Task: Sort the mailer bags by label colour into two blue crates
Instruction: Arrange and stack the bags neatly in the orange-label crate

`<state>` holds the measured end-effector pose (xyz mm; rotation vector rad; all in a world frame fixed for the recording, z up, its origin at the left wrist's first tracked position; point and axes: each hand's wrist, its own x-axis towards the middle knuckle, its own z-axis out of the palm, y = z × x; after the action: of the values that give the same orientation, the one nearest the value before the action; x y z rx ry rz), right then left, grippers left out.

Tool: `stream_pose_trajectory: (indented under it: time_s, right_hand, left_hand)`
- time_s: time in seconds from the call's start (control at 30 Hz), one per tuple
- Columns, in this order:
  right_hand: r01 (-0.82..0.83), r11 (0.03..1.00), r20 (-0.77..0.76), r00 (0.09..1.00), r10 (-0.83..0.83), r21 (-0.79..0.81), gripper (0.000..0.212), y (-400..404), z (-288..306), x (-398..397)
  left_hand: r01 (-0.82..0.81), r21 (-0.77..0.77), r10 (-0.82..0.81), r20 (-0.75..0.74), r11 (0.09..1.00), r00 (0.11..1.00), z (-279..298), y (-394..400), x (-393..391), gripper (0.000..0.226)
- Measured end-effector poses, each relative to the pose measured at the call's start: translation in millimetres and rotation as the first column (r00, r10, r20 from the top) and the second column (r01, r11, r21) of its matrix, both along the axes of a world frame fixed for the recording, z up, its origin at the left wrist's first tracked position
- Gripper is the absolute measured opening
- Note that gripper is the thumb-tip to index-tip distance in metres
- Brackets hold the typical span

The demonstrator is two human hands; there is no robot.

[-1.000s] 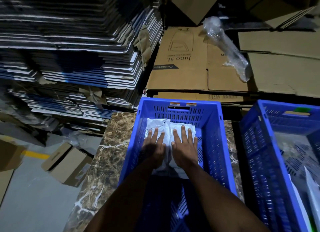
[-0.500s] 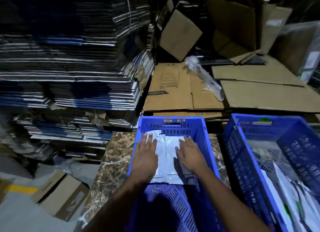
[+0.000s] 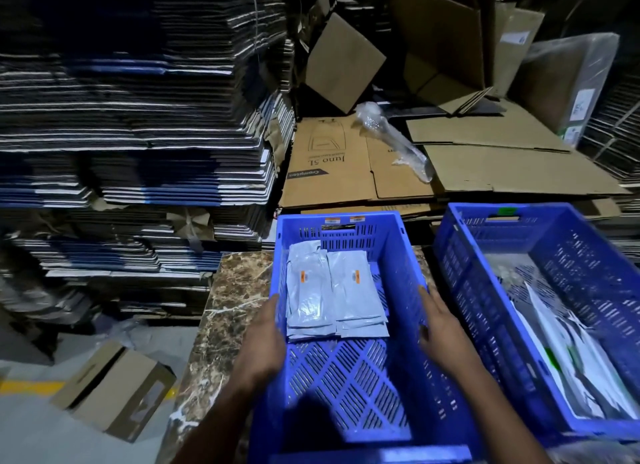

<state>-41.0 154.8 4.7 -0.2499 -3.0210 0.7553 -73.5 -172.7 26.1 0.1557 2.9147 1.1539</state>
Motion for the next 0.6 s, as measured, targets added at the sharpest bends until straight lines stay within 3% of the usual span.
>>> stream_pose_trajectory:
  time_s: [0.07,0.13,0.23,0.3,0.43,0.5,0.6]
  right_hand:
    - [0.011,0.993,0.012,1.0,-0.013,0.114,0.077,-6,3,1]
    - [-0.001,0.944,0.021,1.0,-0.006,0.33,0.074,-18,8,-2]
    - [-0.071,0.901,0.033,0.997,0.063,0.429,0.072,-44,20,-21]
    - [-0.143,0.916,0.074,0.989,0.124,0.374,0.056,-67,22,-44]
    - [-0.179,0.984,0.288,0.942,0.172,-0.001,0.025,-106,7,-80]
    - [-0.199,0.98,0.344,0.918,0.196,-0.027,0.026,-119,-13,-91]
    - [-0.201,0.979,0.3,0.933,0.2,-0.026,0.021,-132,-23,-90]
  left_hand:
    - [-0.007,-0.143,0.003,-0.031,0.99,1.0,0,2,0,0.07]
    - [-0.054,-0.375,0.005,-0.131,0.925,0.991,1,10,0,0.078]
    - [0.042,-0.627,-0.217,-0.205,0.778,0.955,0,29,-5,0.07]
    - [0.157,-0.699,-0.311,-0.098,0.697,0.945,-7,42,-13,0.061]
    - [0.26,-0.744,-0.229,0.146,0.615,0.962,-23,61,-24,0.058]
    - [0.247,-0.7,-0.158,0.19,0.67,0.969,-36,61,-32,0.063]
    - [0.229,-0.621,-0.068,0.272,0.749,0.96,-47,59,-43,0.07]
